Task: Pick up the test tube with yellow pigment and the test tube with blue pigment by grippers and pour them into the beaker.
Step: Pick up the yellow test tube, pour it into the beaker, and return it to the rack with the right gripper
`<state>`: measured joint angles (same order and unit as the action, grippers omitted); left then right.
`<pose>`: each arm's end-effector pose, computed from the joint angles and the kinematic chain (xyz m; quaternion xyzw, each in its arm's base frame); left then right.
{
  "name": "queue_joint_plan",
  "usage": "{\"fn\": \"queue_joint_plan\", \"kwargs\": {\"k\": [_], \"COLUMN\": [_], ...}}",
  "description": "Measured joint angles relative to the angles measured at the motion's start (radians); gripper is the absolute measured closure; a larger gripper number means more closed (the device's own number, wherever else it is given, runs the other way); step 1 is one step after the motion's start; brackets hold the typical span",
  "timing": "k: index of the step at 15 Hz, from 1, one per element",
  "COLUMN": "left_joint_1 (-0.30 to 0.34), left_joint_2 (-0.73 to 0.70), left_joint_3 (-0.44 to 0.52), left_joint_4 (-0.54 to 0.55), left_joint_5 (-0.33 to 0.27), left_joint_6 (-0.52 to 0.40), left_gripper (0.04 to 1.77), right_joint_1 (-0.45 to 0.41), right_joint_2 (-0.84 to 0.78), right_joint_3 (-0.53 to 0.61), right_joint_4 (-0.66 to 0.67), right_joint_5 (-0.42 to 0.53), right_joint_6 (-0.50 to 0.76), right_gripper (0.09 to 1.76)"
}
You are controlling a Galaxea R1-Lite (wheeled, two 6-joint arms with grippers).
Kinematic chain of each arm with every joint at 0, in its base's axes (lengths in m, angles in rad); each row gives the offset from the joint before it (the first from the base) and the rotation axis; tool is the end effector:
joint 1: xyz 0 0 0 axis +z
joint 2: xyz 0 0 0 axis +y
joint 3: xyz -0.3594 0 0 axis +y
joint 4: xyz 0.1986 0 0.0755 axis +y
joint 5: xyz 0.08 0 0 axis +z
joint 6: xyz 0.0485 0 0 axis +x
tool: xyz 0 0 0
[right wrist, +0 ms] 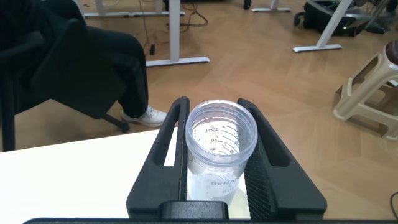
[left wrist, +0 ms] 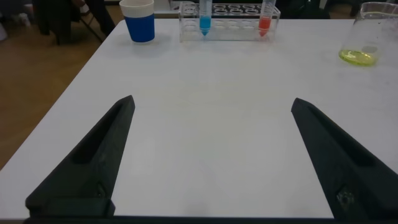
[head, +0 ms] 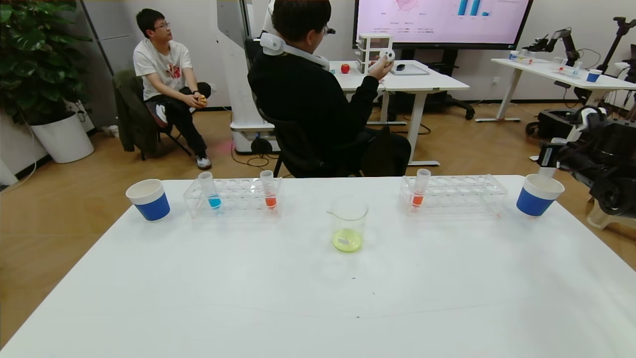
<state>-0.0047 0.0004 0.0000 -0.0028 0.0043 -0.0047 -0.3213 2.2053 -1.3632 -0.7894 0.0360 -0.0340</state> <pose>-0.0323 0.0004 0.0759 -0.0024 -0.0012 -0.0002 1.0000 0.5033 -0.1657 0.1848 -0.0121 0.0283 -0.1417 0.9894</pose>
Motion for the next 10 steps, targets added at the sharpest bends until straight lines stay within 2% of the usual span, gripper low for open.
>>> {"fn": "queue_joint_plan", "kwargs": {"k": [10], "left_joint_1": [0.000], "left_joint_2": [0.000], "left_joint_3": [0.000], "left_joint_4": [0.000], "left_joint_5": [0.000], "left_joint_6": [0.000], "left_gripper": [0.06], "right_joint_1": [-0.005], "right_joint_2": [0.120], "right_joint_3": [0.034], "right_joint_4": [-0.137], "right_joint_5": [-0.001], "right_joint_6": [-0.002], "right_gripper": [1.33]}}
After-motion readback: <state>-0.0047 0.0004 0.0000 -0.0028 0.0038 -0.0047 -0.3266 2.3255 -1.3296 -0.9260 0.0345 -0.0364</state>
